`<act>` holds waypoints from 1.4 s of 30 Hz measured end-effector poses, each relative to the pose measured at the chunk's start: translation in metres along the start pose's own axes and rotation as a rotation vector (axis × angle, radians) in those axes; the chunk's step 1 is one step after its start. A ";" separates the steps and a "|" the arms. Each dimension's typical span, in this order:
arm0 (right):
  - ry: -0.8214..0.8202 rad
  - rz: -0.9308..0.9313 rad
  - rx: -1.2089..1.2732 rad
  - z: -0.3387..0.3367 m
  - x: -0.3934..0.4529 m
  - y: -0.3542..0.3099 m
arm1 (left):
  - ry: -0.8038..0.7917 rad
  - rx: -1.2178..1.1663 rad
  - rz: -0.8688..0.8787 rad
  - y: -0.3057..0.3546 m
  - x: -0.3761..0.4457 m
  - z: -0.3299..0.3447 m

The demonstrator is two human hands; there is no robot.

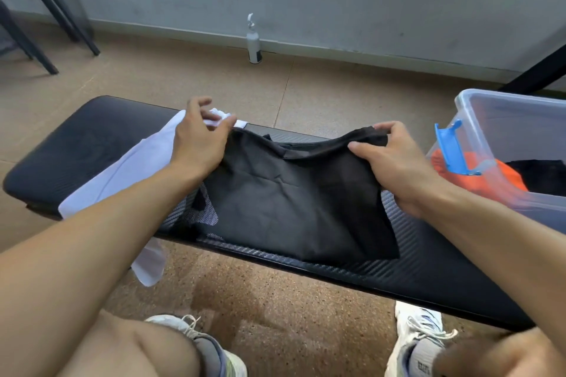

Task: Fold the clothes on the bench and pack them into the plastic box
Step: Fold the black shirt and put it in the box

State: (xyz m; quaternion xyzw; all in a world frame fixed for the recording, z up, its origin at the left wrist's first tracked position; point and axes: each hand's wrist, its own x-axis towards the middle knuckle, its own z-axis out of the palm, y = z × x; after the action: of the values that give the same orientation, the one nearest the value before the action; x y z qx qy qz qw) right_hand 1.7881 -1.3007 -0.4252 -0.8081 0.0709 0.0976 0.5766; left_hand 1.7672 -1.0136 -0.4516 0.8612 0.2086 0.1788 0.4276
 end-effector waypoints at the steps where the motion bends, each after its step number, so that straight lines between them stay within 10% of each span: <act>1: 0.017 -0.018 0.024 0.000 -0.003 0.000 | 0.032 0.038 0.093 0.003 -0.003 0.001; 12: -0.225 -0.320 -0.010 0.000 -0.066 -0.030 | -0.726 0.515 0.514 0.021 -0.073 0.056; 17: -0.713 -0.406 -0.537 -0.017 -0.080 -0.037 | -0.955 0.378 0.176 0.029 -0.065 0.067; 23: -0.293 -0.502 -0.708 -0.013 -0.066 -0.024 | -0.966 -0.265 0.040 0.044 -0.055 0.013; 28: -0.083 -0.604 -0.689 0.000 -0.038 -0.018 | -1.145 -0.012 0.094 0.041 -0.065 -0.025; 42: -0.267 -0.227 -0.546 0.029 0.017 0.009 | -0.445 -0.103 -0.150 -0.007 -0.040 -0.003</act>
State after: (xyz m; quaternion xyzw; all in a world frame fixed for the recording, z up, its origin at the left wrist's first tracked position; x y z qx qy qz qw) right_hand 1.8008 -1.2759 -0.4465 -0.9158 -0.1247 0.1533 0.3498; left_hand 1.7306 -1.0284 -0.4606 0.8386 0.1631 -0.0373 0.5185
